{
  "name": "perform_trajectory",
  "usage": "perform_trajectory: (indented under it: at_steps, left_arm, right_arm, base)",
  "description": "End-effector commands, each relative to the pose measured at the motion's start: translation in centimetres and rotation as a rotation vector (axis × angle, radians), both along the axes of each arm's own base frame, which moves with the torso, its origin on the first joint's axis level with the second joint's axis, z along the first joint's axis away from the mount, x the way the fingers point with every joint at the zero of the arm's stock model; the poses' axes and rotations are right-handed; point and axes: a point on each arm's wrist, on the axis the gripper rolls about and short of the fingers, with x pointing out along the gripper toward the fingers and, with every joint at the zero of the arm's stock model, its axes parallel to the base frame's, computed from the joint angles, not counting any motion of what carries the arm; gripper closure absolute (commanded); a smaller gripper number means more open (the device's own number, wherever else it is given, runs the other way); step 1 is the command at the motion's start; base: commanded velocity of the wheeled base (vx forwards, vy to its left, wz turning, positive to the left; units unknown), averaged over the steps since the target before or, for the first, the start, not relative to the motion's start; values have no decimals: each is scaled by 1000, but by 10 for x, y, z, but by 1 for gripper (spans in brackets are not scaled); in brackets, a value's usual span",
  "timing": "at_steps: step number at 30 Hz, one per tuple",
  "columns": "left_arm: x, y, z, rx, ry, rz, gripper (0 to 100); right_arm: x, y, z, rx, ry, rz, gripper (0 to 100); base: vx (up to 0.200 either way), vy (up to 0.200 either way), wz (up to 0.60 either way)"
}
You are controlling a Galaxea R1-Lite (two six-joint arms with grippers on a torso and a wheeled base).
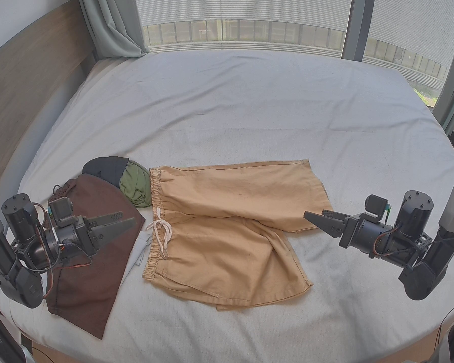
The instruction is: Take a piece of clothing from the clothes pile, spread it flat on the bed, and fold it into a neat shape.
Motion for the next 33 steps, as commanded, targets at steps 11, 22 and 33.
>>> perform_trajectory:
  at_steps: [11, 22, 33]
  left_arm:
    - [-12, 2, -4, 18, 19, 18, 0]
    - [-16, -4, -22, 168, 2, 198, 0]
    - [-18, -17, -36, 226, 47, 253, 0]
  right_arm:
    - [-23, -1, -8, -15, 82, -18, 0]
    - [-32, -4, -22, -46, 145, -17, 0]
    - [-34, -9, -50, -83, 269, -34, 0]
  base:
    - [0, 0, 0]
    - [0, 0, 0]
    - [0, 0, 0]
